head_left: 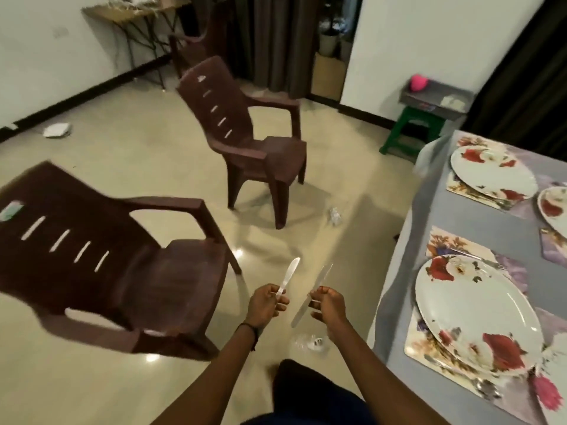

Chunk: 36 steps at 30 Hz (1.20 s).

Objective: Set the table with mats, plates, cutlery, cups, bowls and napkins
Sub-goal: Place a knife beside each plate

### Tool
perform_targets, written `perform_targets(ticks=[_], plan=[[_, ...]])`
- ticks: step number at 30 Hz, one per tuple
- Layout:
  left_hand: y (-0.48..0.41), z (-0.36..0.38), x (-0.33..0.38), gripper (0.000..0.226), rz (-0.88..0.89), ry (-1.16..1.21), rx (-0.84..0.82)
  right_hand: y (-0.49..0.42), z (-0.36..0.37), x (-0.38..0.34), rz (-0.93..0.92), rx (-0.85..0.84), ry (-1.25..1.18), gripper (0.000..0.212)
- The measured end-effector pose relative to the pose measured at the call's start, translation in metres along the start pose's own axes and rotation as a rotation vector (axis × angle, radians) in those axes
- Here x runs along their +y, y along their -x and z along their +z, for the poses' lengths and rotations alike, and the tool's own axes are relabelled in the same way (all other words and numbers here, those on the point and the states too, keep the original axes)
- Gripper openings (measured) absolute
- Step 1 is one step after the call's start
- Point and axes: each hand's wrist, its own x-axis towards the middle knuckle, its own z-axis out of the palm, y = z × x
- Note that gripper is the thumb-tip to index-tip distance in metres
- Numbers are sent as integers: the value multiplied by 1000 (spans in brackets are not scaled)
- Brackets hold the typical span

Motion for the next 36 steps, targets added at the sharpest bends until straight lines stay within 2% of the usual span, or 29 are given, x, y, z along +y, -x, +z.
perform_targets(ticks=[7, 14, 18, 28, 32, 36], plan=[[-118, 31, 51, 11, 42, -177, -181, -80, -5, -43, 41, 220, -233, 8], [-216, 104, 140, 20, 143, -399, -400, -153, -36, -125, 40, 379, -374, 7], [-262, 162, 176, 17, 262, -581, -564, -175, -65, -154, 67, 527, -478, 7], [-324, 330, 245, 15, 361, -747, -947, -227, -172, -193, 87, 831, -818, 15], [-350, 397, 270, 13, 413, -840, -1094, -250, -205, -208, 136, 958, -748, 9], [-359, 455, 292, 12, 460, -894, -1224, -253, -236, -225, 171, 1157, -761, 8]])
